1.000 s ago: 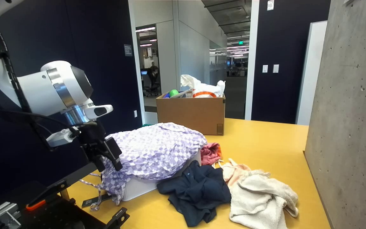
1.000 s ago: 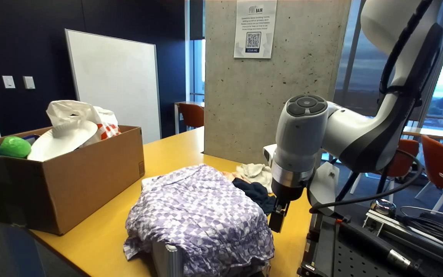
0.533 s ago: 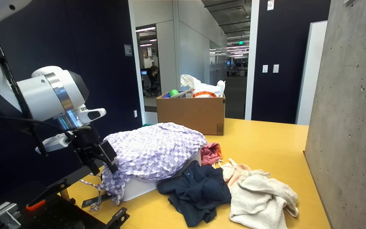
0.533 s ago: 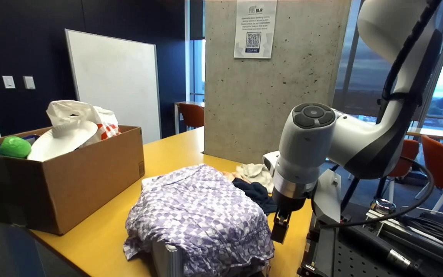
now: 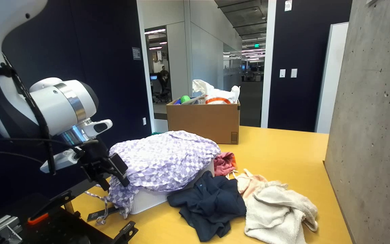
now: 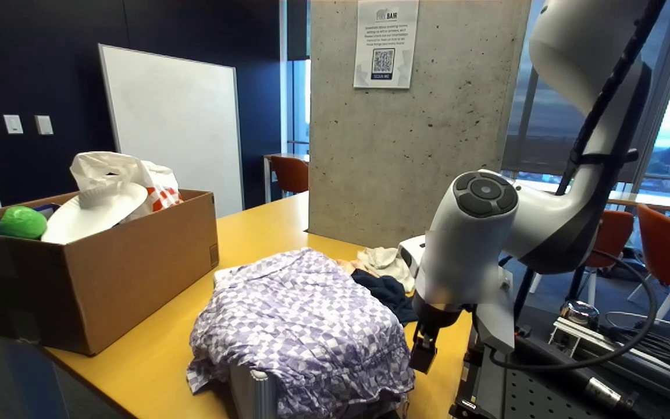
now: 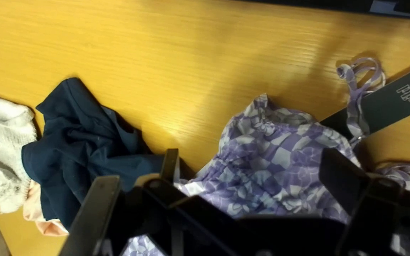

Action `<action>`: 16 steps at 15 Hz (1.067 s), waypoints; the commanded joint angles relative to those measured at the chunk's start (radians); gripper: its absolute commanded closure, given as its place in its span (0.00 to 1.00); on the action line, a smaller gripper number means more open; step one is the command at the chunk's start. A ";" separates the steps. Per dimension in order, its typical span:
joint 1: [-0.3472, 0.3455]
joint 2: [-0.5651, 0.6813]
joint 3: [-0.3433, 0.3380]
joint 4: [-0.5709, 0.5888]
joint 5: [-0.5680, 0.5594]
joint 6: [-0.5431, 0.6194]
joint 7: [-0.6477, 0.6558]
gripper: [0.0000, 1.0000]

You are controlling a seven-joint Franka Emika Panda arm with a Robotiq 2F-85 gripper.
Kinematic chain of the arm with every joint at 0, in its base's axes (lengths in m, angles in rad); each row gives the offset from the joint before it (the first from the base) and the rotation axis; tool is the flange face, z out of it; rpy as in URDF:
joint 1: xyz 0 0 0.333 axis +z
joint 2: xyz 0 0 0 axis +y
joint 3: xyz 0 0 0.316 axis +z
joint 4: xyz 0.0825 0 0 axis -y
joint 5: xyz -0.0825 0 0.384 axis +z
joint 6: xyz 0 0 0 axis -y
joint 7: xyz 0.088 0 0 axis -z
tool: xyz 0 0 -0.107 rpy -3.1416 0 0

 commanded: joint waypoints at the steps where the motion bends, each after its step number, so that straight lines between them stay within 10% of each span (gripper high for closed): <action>1: 0.013 0.121 -0.018 0.105 -0.111 0.024 0.095 0.00; 7: 0.048 0.236 0.007 0.207 -0.195 0.011 0.151 0.00; 16: 0.080 0.181 0.025 0.081 -0.263 0.006 0.255 0.80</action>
